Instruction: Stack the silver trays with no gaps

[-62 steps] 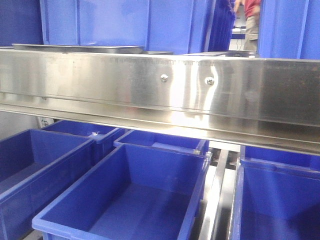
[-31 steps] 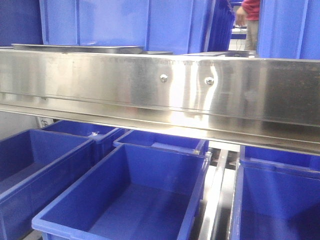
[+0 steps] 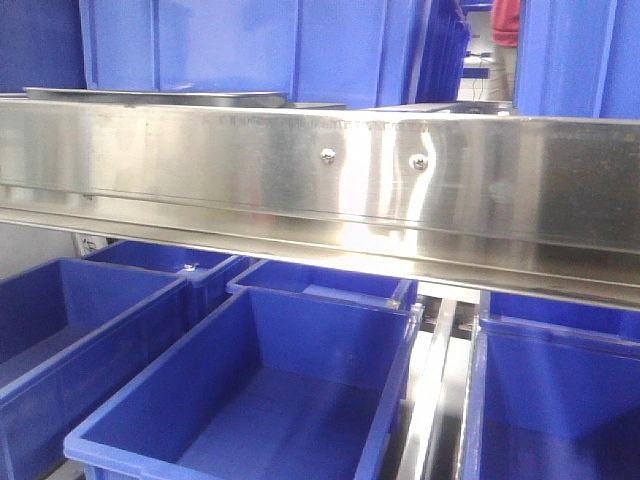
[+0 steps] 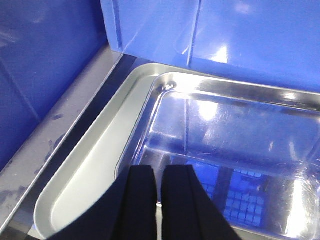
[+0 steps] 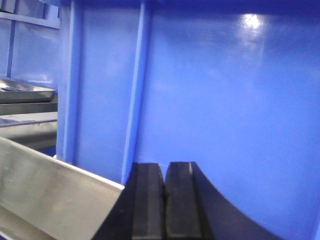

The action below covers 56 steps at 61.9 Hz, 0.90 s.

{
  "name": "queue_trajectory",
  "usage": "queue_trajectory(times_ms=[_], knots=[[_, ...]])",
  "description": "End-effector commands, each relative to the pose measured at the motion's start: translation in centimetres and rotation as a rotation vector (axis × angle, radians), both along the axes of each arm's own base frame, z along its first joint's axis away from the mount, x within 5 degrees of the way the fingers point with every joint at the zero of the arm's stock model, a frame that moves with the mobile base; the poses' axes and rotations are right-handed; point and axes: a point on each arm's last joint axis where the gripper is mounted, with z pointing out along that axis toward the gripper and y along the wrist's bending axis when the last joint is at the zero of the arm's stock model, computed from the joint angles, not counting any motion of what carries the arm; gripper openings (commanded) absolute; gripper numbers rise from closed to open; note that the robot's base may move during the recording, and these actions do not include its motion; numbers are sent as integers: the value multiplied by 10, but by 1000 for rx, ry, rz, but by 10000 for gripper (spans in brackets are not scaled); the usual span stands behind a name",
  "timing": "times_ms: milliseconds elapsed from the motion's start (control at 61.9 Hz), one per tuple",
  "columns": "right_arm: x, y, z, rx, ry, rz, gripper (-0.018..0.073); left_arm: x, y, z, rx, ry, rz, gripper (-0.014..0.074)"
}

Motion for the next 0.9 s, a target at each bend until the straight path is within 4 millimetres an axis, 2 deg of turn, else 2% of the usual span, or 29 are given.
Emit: queue_trajectory(times_ms=[0, 759, 888], knots=[[-1, 0, 3, 4, -33, -4, -78, -2, 1, 9, 3, -37, -7, 25], [-1, 0, 3, 4, -33, -4, -78, -2, 2, 9, 23, -38, -6, 25], [-1, 0, 3, 4, -33, -4, -78, -11, 0, 23, -44, -99, -21, 25]])
